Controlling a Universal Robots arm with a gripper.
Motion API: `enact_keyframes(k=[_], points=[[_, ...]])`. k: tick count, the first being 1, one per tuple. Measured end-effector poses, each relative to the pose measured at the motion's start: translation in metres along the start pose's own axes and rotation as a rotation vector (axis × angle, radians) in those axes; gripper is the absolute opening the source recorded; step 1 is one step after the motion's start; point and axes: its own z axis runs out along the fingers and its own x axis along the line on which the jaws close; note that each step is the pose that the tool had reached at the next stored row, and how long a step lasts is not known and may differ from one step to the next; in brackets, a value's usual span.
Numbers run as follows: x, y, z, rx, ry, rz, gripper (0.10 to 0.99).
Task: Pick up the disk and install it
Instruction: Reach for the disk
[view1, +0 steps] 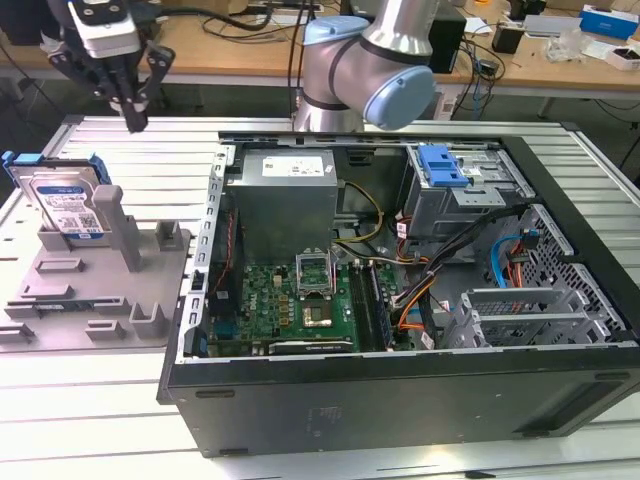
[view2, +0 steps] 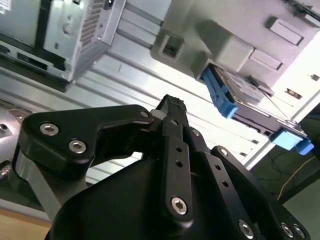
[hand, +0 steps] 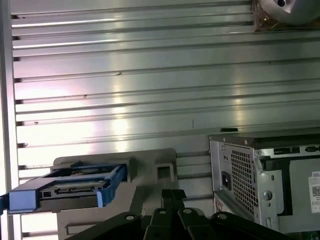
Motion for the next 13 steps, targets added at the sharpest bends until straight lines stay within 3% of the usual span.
enact_keyframes(k=[7,11,13], points=[[0.0342,0.0032,0.0023,0.0,0.0002,0.0,0.106],[0.0577,0.0039,0.0032,0.0,0.0036,0.0,0.106],[0.0603,0.0038,0.0032,0.0,0.0081,0.0,0.106]])
